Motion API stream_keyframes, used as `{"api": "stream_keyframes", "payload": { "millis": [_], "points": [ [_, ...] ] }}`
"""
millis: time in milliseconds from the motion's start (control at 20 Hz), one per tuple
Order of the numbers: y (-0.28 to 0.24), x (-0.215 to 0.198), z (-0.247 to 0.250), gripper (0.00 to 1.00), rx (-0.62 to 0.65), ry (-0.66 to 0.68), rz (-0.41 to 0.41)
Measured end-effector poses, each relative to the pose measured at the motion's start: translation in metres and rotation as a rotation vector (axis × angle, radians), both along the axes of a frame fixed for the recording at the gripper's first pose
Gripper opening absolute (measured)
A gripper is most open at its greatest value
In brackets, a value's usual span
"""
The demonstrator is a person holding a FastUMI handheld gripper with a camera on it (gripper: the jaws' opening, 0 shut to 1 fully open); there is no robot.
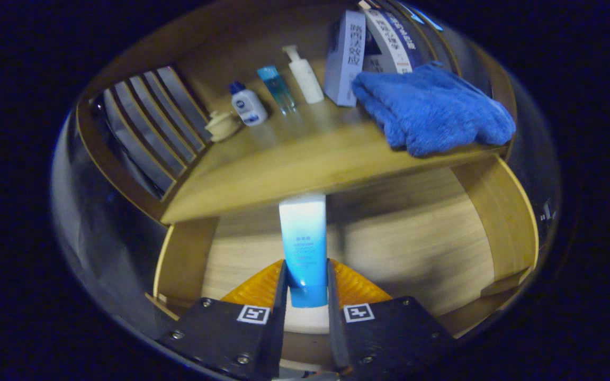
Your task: Pull open the drawer, take out the items inside it, and place them on the countertop above the cabinet.
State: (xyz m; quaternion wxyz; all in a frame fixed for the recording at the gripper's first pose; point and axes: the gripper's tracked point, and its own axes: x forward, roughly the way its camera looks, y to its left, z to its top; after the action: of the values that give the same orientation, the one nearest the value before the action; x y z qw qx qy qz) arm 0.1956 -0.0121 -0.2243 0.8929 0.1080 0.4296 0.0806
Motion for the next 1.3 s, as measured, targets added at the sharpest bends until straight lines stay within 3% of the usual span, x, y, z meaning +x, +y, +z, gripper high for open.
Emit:
{"api": "stream_keyframes", "payload": {
  "millis": [550,750,1000,1300],
  "points": [
    [0.025,-0.052,0.093,0.36,0.141,-0.232,0.072],
    [0.028,-0.041,0.148,0.36,0.196,-0.378,0.023],
    [0.04,-0.018,0.21,0.36,0.138,-0.569,0.005],
    [0.05,0.032,0.211,0.36,0.076,-0.602,-0.044]
  ]
}}
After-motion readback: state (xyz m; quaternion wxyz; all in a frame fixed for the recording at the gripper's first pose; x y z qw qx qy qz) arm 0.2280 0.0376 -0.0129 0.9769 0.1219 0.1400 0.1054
